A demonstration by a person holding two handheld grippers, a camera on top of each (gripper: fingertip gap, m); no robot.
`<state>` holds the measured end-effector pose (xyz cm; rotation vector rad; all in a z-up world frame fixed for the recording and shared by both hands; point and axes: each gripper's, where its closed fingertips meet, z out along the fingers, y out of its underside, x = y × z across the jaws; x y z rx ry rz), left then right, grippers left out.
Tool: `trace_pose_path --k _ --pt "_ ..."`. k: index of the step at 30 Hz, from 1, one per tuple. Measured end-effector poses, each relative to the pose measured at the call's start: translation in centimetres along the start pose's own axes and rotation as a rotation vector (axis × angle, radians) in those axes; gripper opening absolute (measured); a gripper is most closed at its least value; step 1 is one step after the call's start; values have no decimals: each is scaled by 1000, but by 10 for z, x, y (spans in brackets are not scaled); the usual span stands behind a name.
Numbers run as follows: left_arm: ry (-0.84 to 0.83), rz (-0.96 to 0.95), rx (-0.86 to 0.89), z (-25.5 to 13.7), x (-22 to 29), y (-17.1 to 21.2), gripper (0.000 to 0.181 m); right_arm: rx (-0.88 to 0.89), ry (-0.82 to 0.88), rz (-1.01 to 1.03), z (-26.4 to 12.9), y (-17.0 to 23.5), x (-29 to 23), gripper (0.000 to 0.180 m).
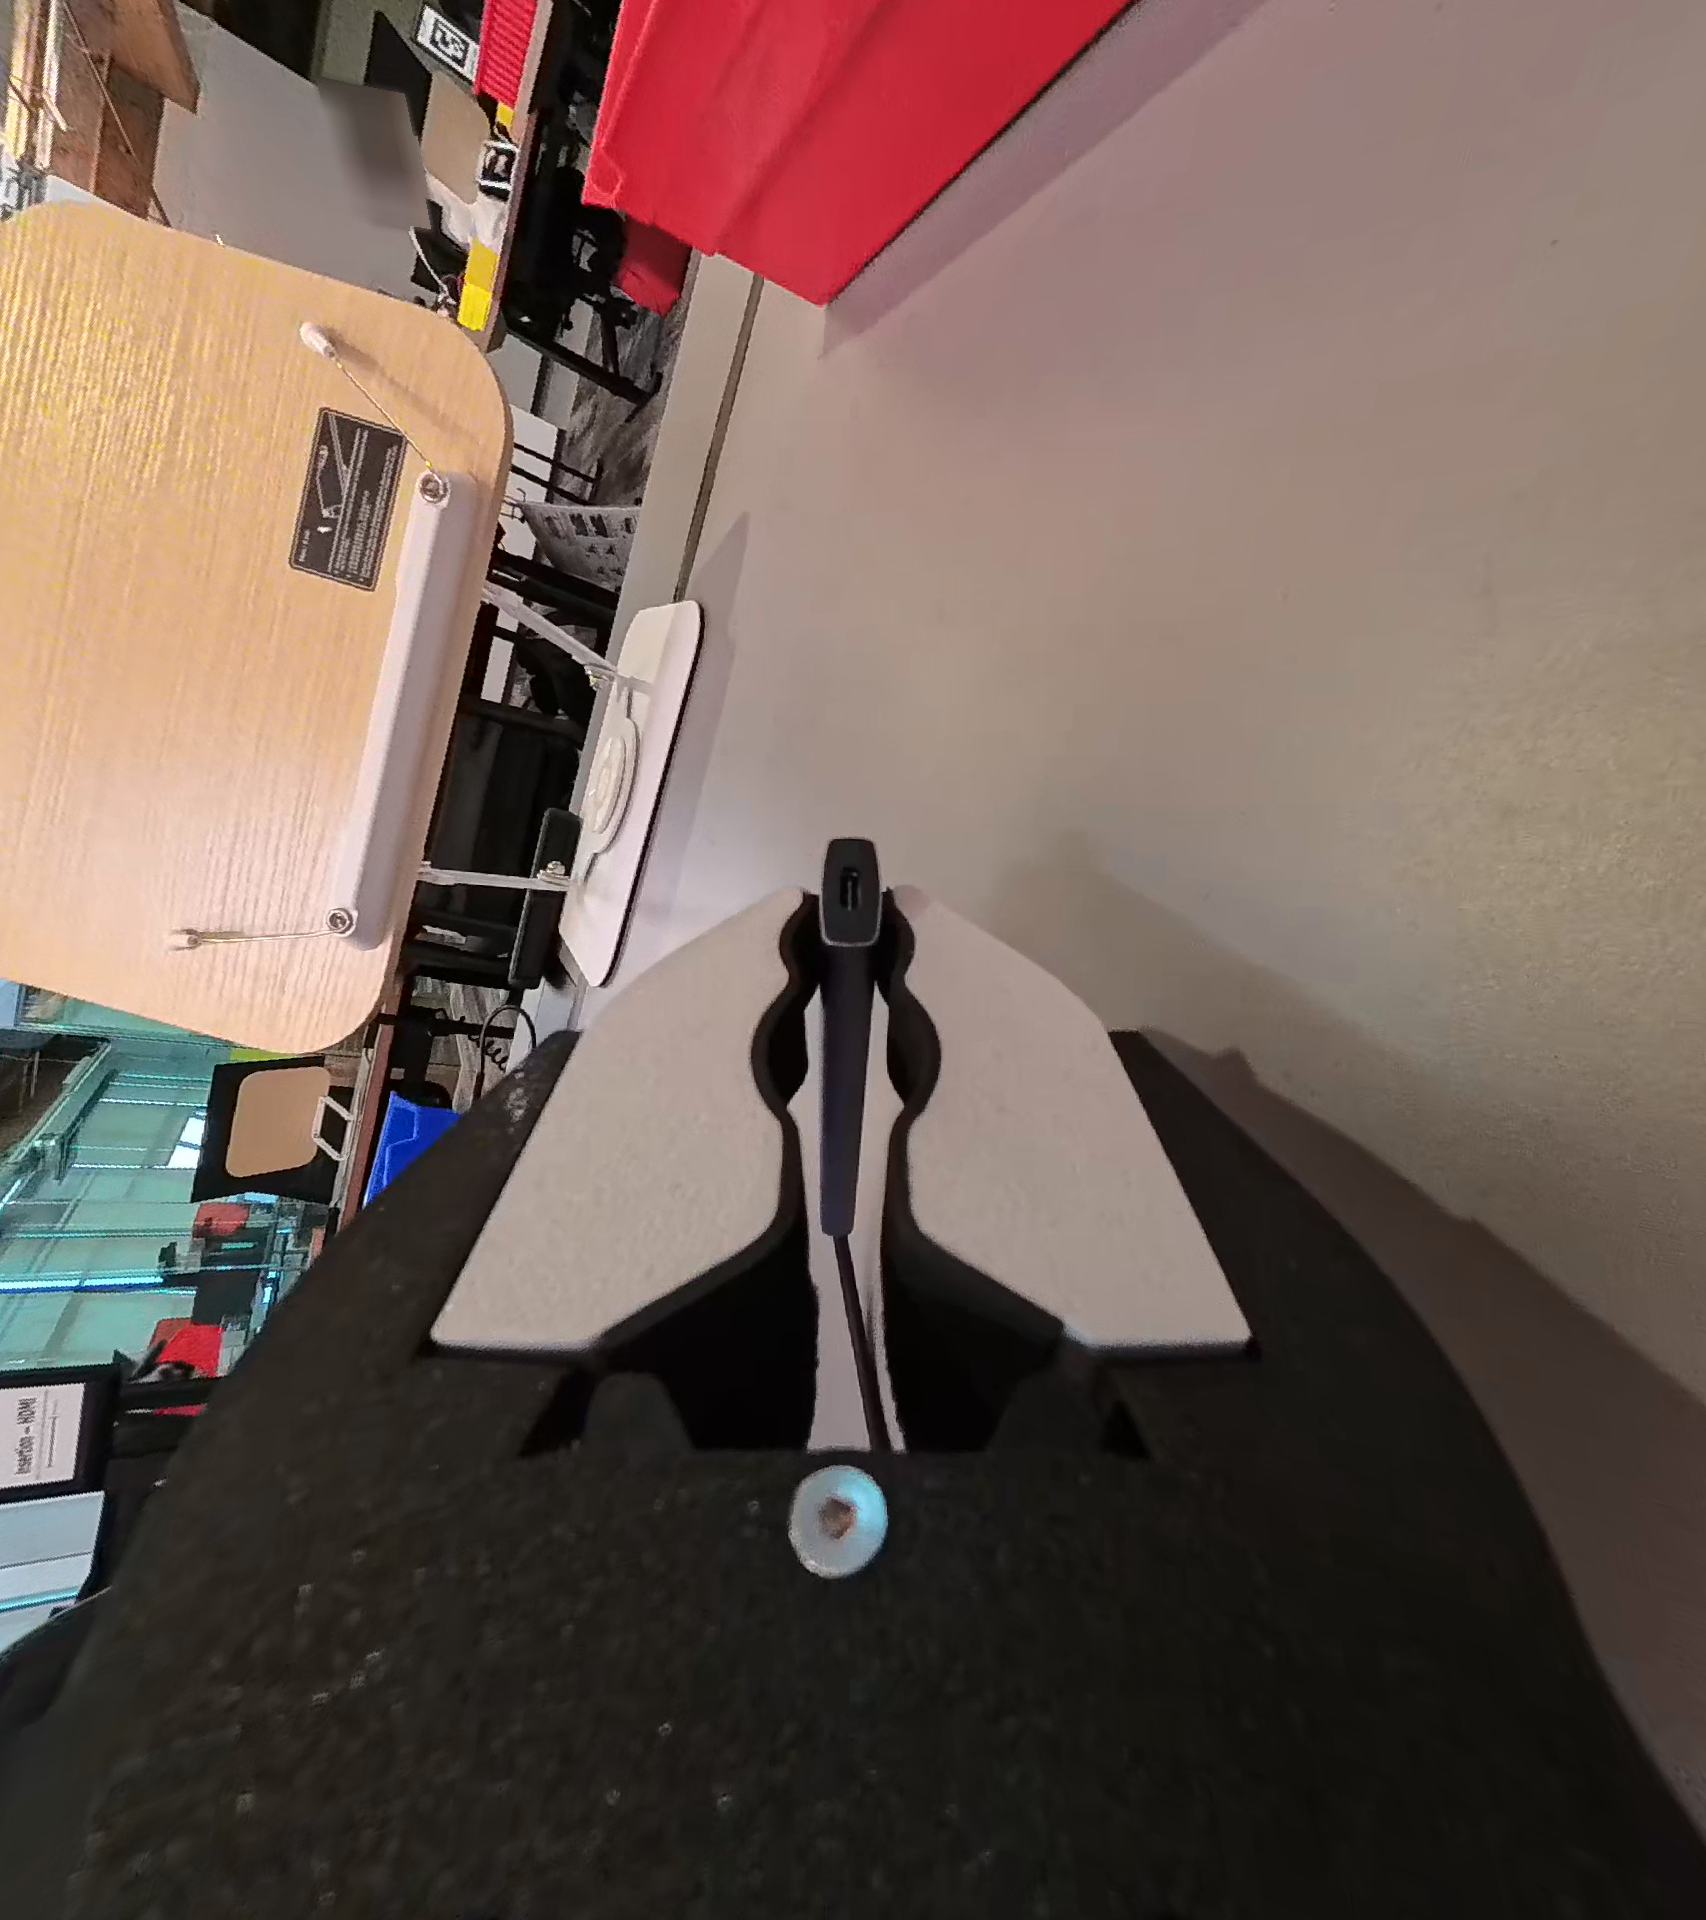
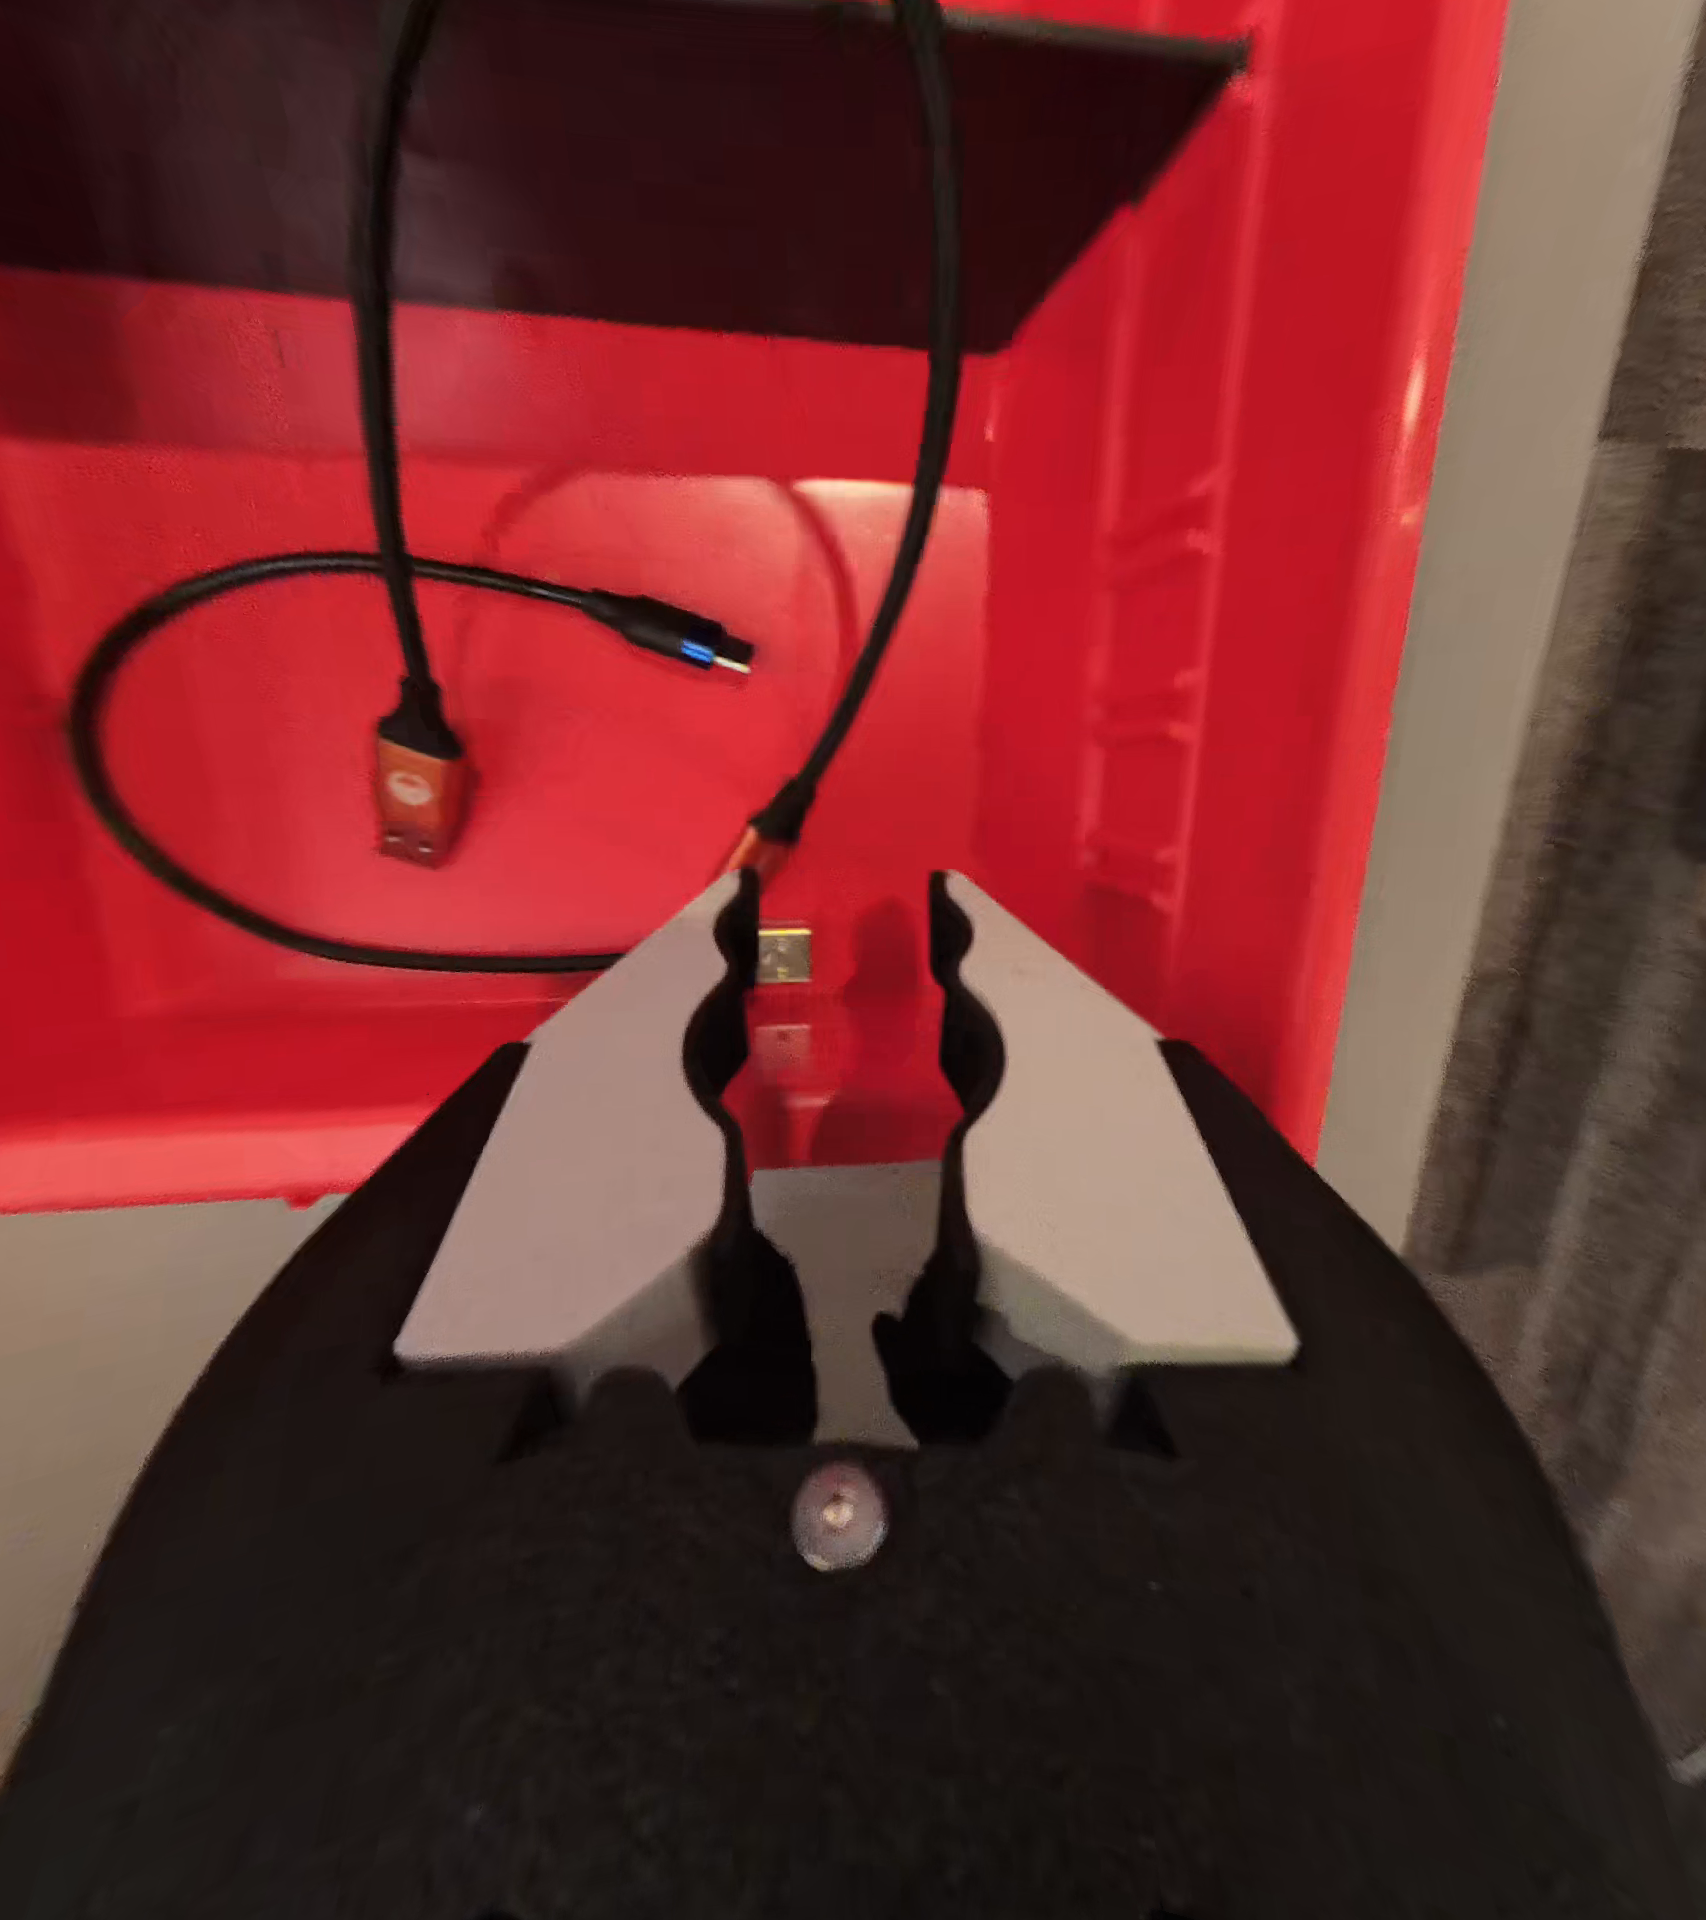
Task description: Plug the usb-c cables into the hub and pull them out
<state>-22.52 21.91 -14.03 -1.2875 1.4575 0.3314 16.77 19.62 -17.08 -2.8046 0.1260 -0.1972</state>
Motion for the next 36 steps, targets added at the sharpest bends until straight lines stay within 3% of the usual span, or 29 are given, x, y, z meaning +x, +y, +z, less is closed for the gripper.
trace_pose_path --k 1,6,9,14,15,17,23,27,32,36 --pt "0 1 -1 0 0 0 9 -3 23 -12 0 1 2 32" --pt "-6 -3 -4 1 -1 1 9 82 -20 -33 -15 -15 -13 31" --pt "-8 -17 -2 0 -4 2 9 229 -59 -58 -28 -40 -28 33" --pt "-8 -12 -3 -1 -3 2 9 477 -288 -10 -23 -80 -72 56" --pt "-9 -12 -3 -1 -4 2 9 468 -279 16 -15 -81 -71 52" --pt "-10 -16 -2 -1 -5 3 9 476 -195 68 -5 -81 -59 6" --pt "-12 -23 -5 -1 -7 6 9 722 -218 386 -53 -102 -40 3" --pt "-13 -23 -4 -2 -8 6 9 928 -94 494 -94 -104 -15 3" --pt "-17 -29 -5 -2 -11 8 9 1011 -512 795 -118 -92 -60 4" --pt "-16 -32 -5 -2 -11 9 9 953 -619 910 -112 -82 -71 3"
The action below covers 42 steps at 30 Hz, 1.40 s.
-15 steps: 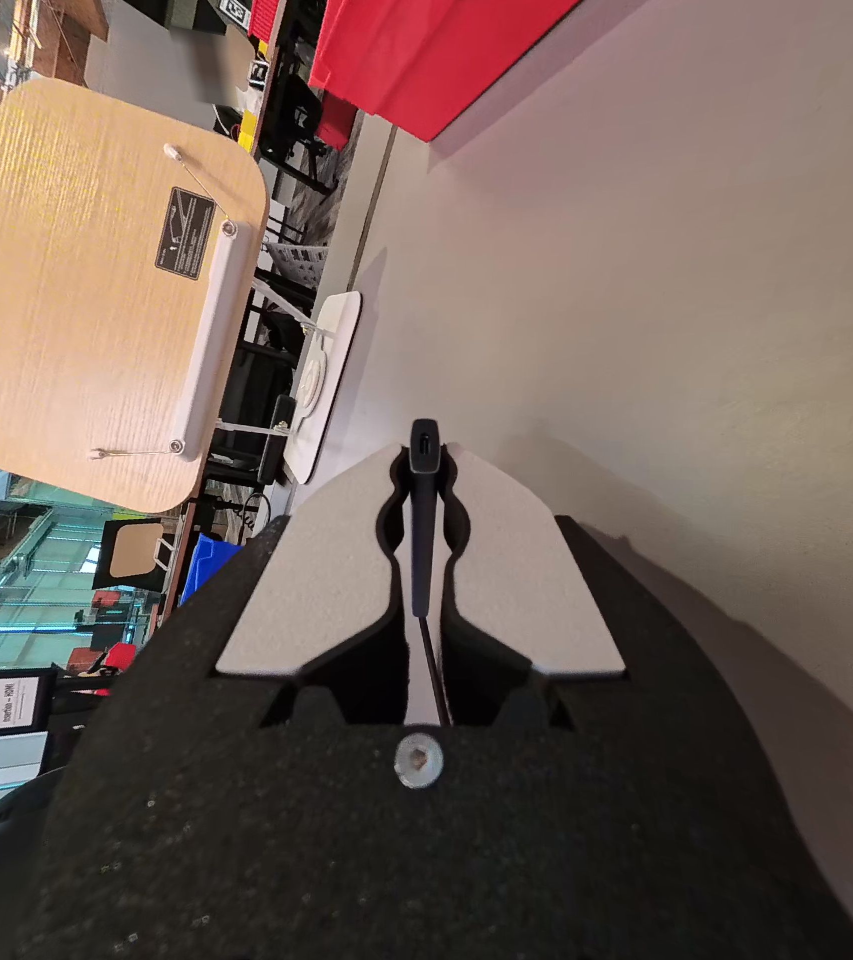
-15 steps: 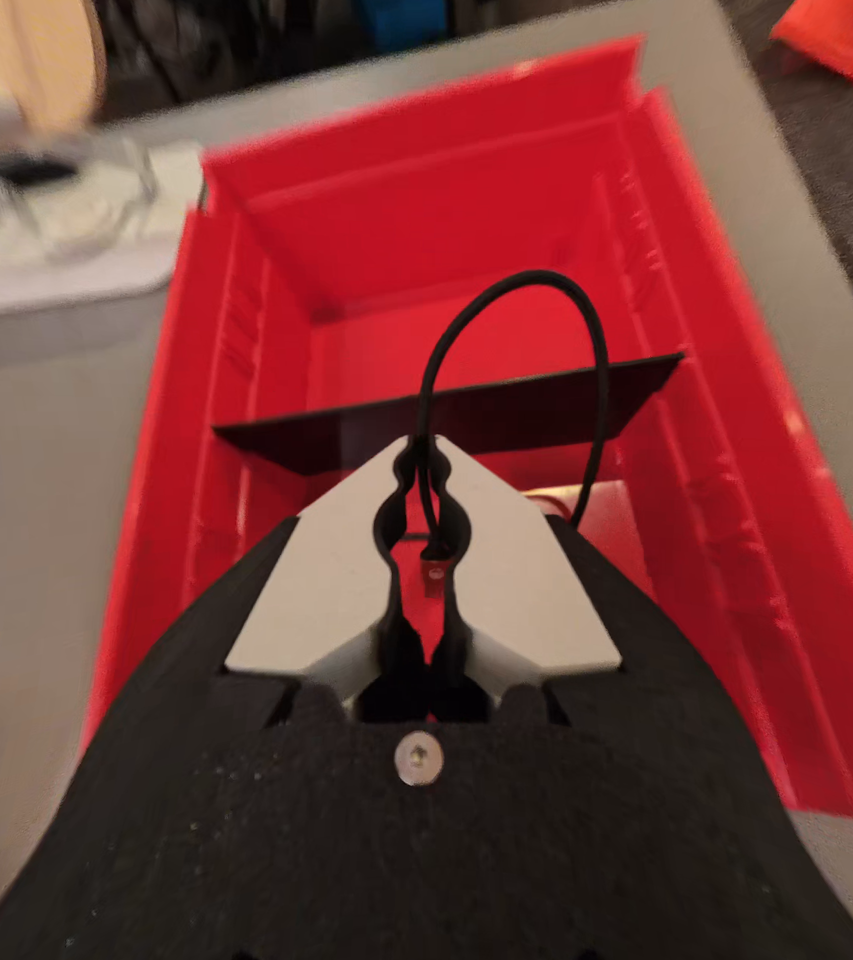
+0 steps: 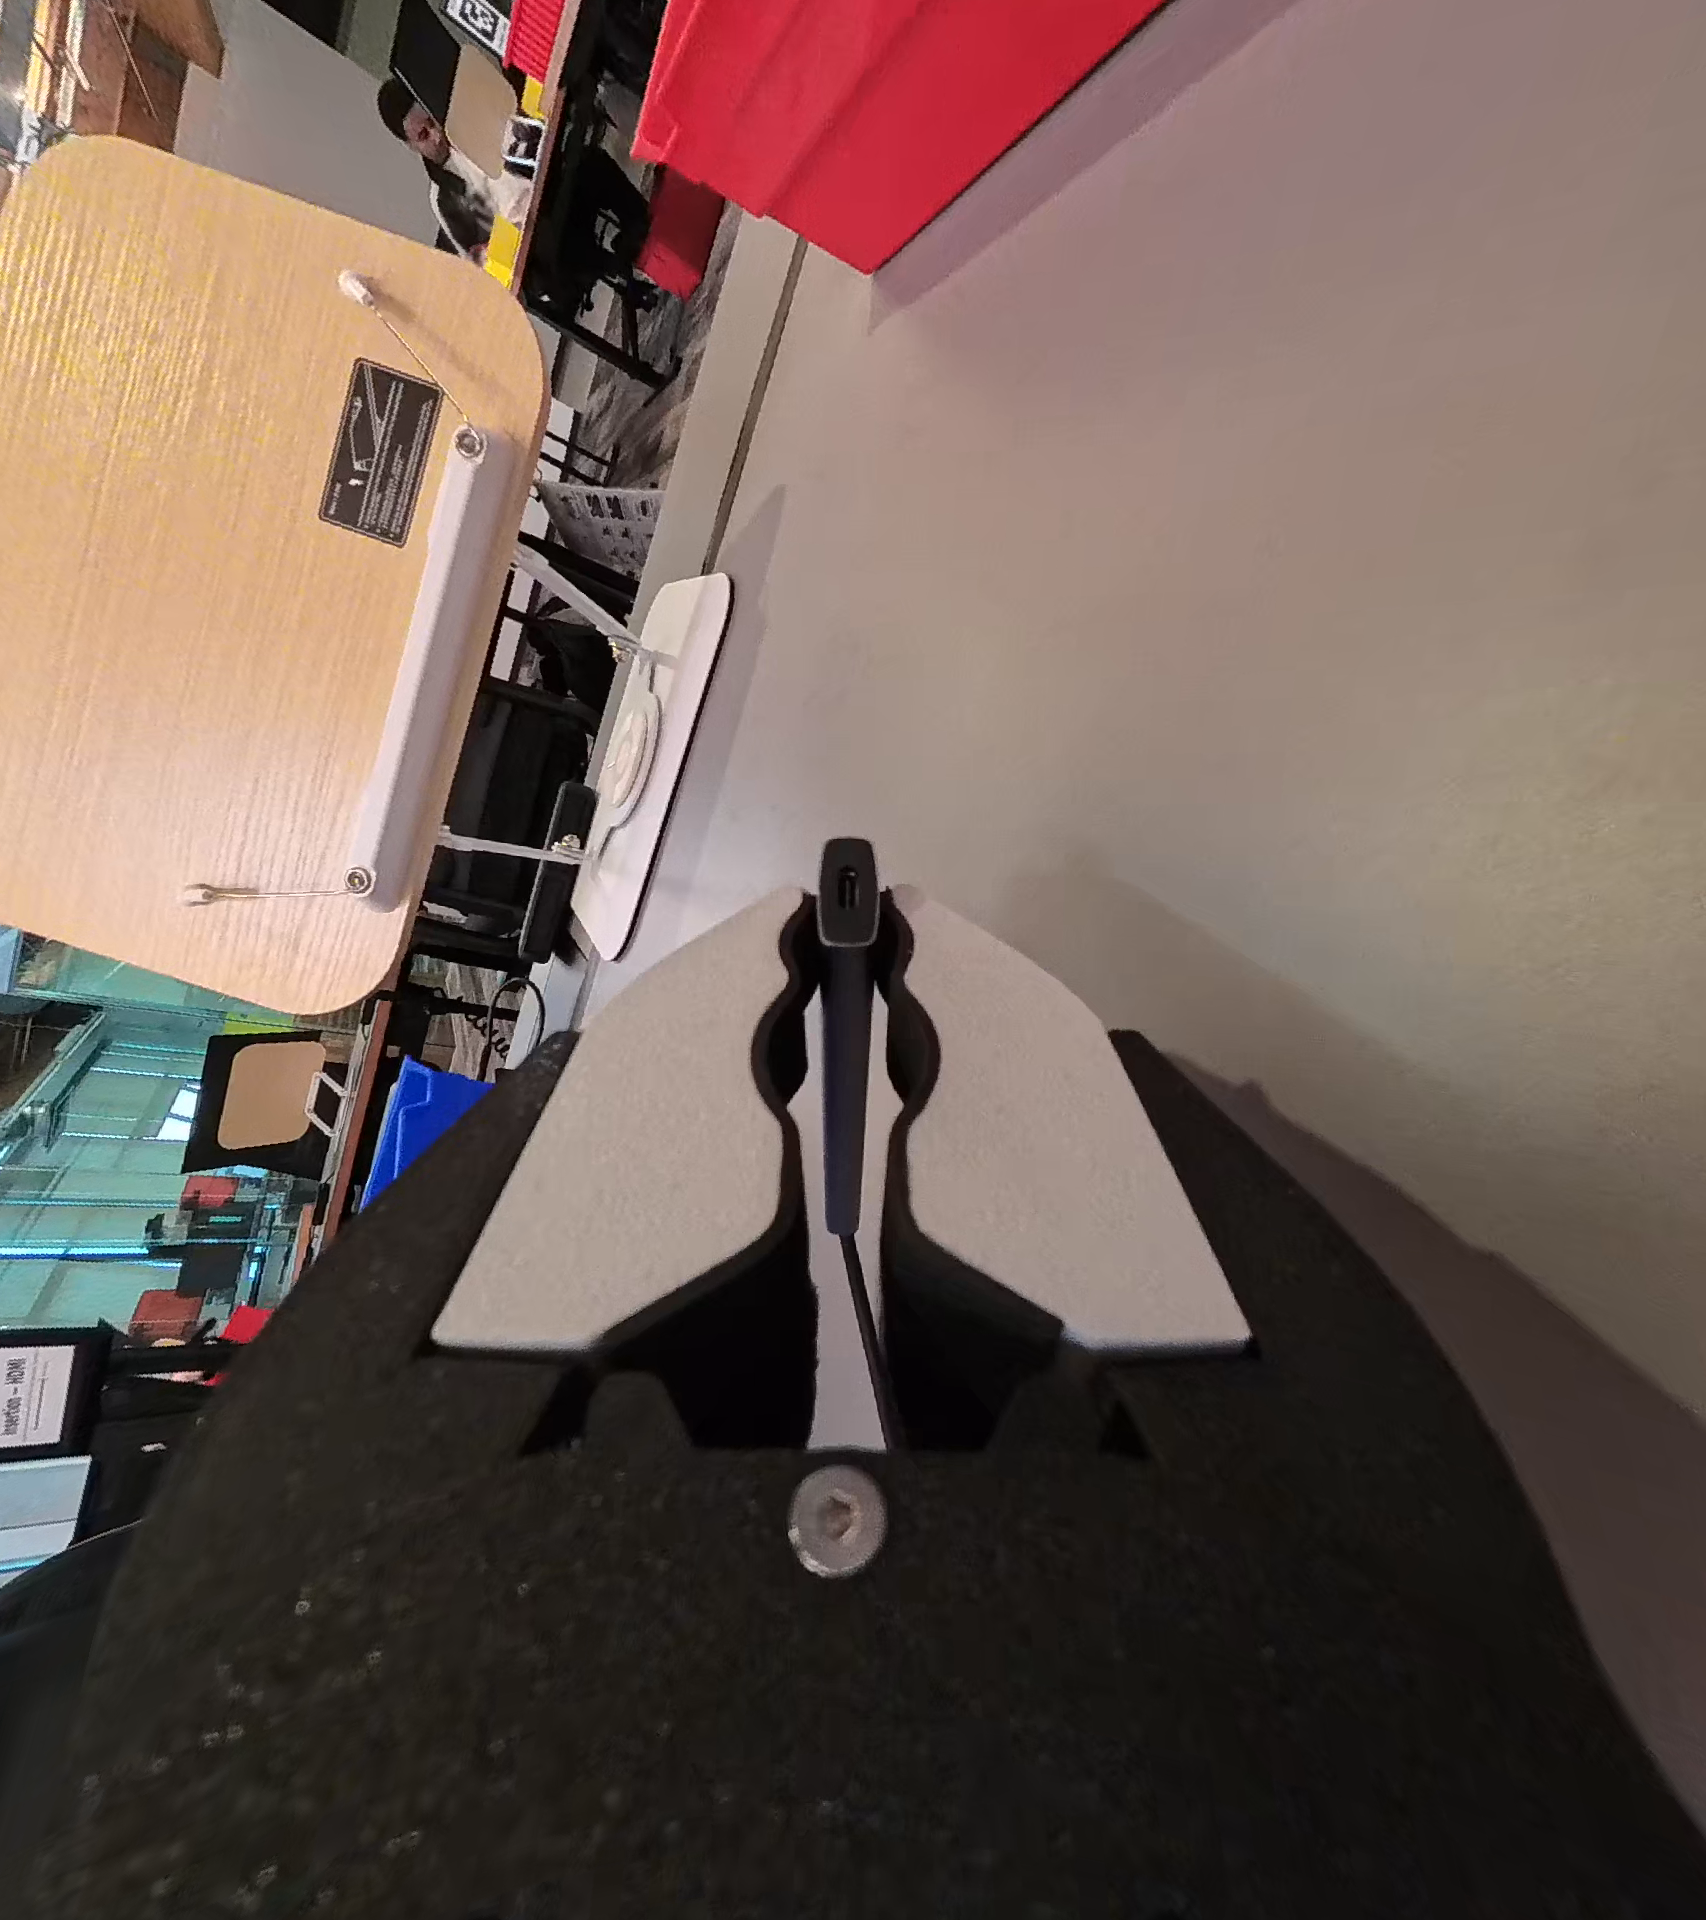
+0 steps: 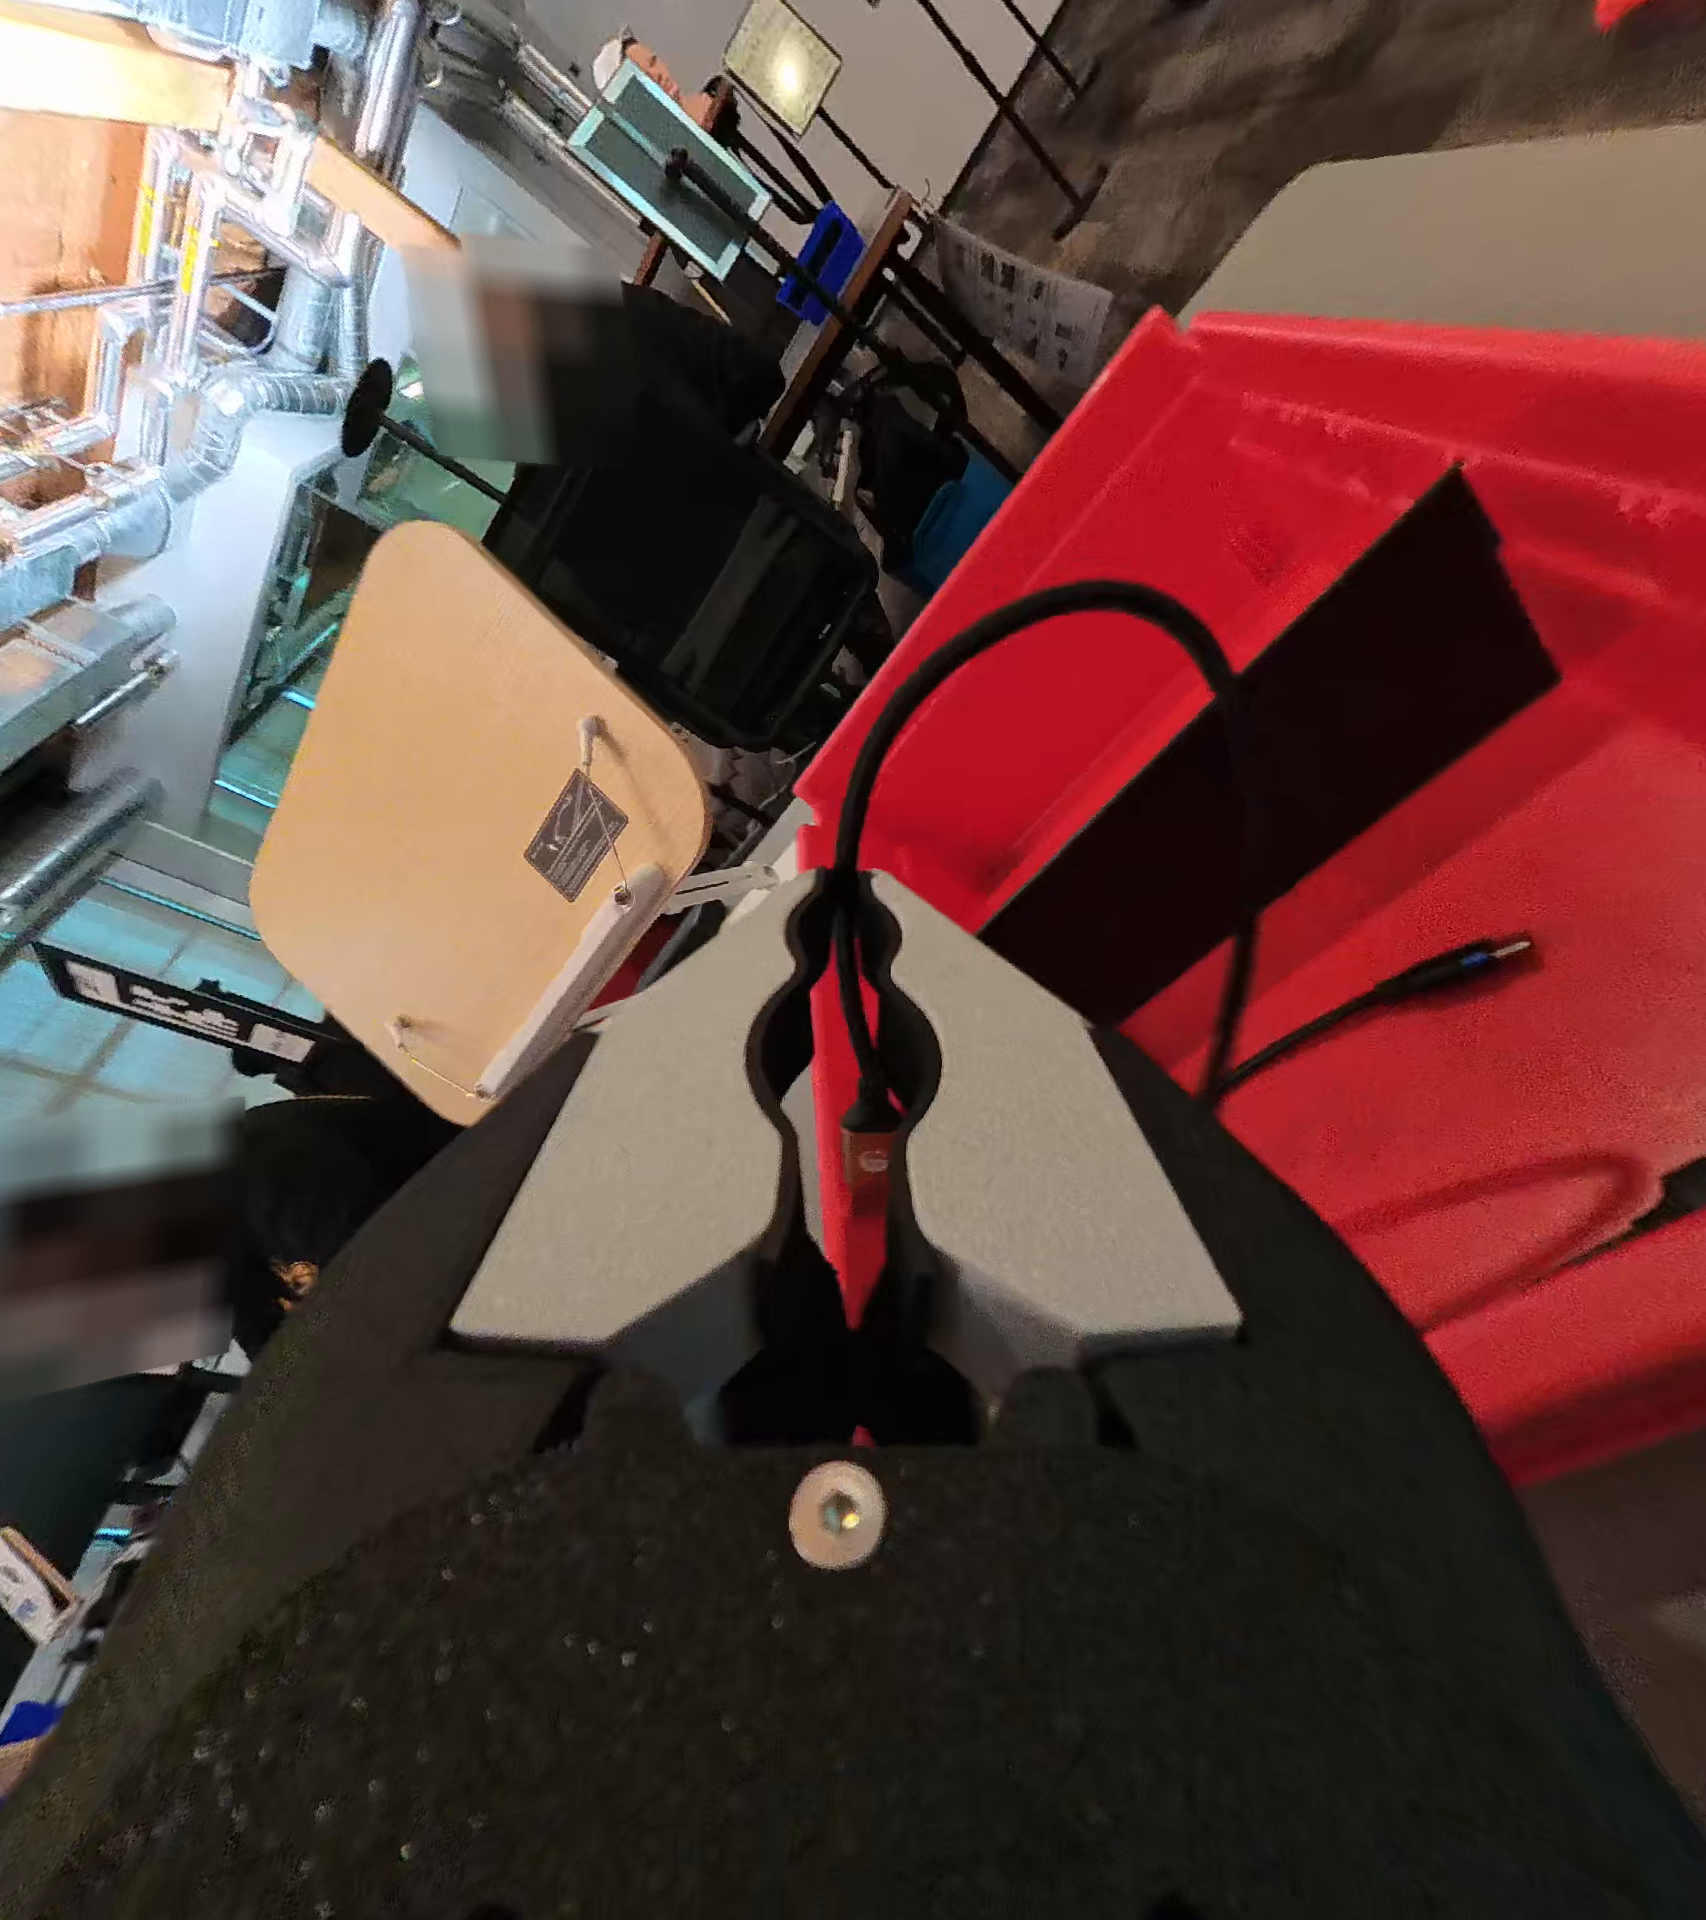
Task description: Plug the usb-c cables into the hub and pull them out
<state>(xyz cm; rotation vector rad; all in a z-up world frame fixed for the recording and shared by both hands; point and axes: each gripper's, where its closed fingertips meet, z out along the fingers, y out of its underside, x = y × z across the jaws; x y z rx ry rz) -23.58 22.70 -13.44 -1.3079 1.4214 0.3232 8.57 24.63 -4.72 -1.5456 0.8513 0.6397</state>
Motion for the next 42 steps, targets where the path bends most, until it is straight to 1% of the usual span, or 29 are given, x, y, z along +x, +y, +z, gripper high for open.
trace_pose_path --k 4,6,7,9,10,11,12,14,18,19,20,21,23,25,26,28,30,32,34,35,37,42 --pt "1 3 1 0 0 0 9 9 142 -100 5 -2 40 4" --pt "2 3 1 0 1 0 9 -3 163 -137 12 2 54 3" --pt "3 3 1 0 1 0 9 -35 159 -174 18 6 58 4" --pt "4 6 0 1 1 0 9 -125 194 -188 25 14 71 4" --pt "4 7 -1 1 2 0 9 -171 143 -200 29 18 65 13" --pt "5 8 -1 1 2 0 9 -217 139 -224 31 20 65 25" --pt "5 8 -2 1 2 0 9 -229 146 -253 31 17 64 28" --pt "5 8 -3 1 2 0 9 -182 136 -353 28 2 57 42" --pt "-6 5 1 0 0 0 9 -112 197 -578 14 -31 49 44" --pt "-18 -3 10 -1 -3 -1 9 -93 162 -632 11 -34 37 44" --pt "-33 -19 30 -3 -7 -4 9 -103 68 -677 10 -28 17 44" --pt "-46 -46 59 -5 -12 -7 10 -151 -91 -717 9 -10 -12 43" --pt "-52 -131 146 -13 -22 -18 9 -330 -405 -768 -1 47 -63 46" --pt "-9 -226 304 -26 -28 -36 9 -515 -677 -789 -26 108 -102 50" --pt "22 -275 402 -36 -31 -47 9 -601 -781 -800 -41 136 -115 51" --pt "42 -346 579 -58 -40 -64 9 -720 -913 -772 -64 181 -134 54" --pt "11 -363 687 -73 -51 -73 9 -856 -994 -650 -81 217 -146 72" --pt "-13 -320 738 -82 -53 -78 9 -1000 -1073 -480 -98 243 -157 90" --pt "-41 -224 743 -86 -47 -80 9 -1047 -1117 -384 -104 257 -164 98" --pt "-44 -186 741 -87 -43 -82 9 -1034 -1131 -371 -104 261 -167 101" --pt "-53 -129 737 -88 -37 -86 9 -1032 -1137 -380 -105 268 -168 113" --pt "-46 -51 734 -88 -24 -93 9 -1032 -1143 -515 -110 285 -159 136"
